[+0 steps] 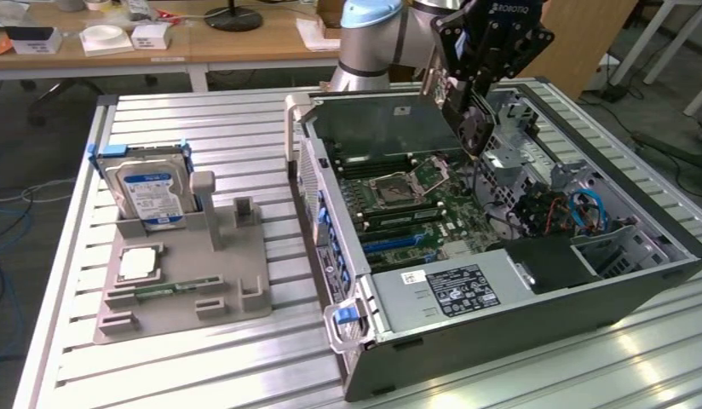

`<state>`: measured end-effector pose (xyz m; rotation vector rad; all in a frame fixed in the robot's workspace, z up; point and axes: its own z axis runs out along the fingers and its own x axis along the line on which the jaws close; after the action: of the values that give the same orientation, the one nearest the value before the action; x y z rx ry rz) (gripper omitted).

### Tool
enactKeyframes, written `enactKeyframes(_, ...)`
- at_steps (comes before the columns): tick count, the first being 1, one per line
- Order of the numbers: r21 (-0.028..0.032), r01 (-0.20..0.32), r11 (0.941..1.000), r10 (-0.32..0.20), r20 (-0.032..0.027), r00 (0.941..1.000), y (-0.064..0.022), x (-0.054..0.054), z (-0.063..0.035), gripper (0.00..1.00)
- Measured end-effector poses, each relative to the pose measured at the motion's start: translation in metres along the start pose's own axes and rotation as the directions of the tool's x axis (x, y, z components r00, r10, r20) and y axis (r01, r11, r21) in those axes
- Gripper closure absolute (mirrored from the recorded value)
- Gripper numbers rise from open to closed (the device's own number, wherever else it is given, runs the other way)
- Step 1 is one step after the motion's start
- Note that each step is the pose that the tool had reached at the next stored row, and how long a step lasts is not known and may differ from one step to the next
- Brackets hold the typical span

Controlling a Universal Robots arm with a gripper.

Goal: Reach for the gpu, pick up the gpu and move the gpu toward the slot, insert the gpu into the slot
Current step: 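Pick up the gpu and move the gpu toward the slot, then insert the gpu into the slot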

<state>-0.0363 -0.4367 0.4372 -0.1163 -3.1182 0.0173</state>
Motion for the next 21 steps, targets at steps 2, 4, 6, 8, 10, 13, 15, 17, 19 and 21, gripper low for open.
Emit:
enactKeyframes(2,0.0001,0.0,1.0,0.0,-0.0004,1.0,0.0,0.0,0.0,0.74)
enactKeyframes(4,0.0001,0.0,1.0,0.0,-0.0007,1.0,0.0,0.0,0.0,0.74)
enactKeyframes(6,0.0001,0.001,1.0,-0.001,-0.0012,1.0,0.0,0.0,0.0,0.74)
enactKeyframes(8,0.0001,0.001,1.0,-0.001,-0.0016,1.0,0.0,0.0,0.0,0.74)
enactKeyframes(10,0.0002,0.001,1.0,-0.001,-0.0019,1.0,0.0,0.0,0.0,0.74)
enactKeyframes(13,0.0,0.006,1.0,-0.006,-0.0022,1.0,-0.0002,0.0,0.0001,0.74)
enactKeyframes(15,0.0006,0.028,0.9996,-0.028,-0.002,0.9996,-0.0003,0.0,0.0,0.74)
enactKeyframes(17,0.0013,0.053,0.9986,-0.053,-0.0018,0.9986,-0.0004,0.0001,0.0,0.74)
enactKeyframes(19,0.002,0.08,0.9968,-0.08,-0.0015,0.9968,-0.0004,0.0001,0.0,0.74)
enactKeyframes(21,0.0024,0.106,0.9944,-0.106,-0.0012,0.9944,-0.0003,0.0001,0.0002,0.74)
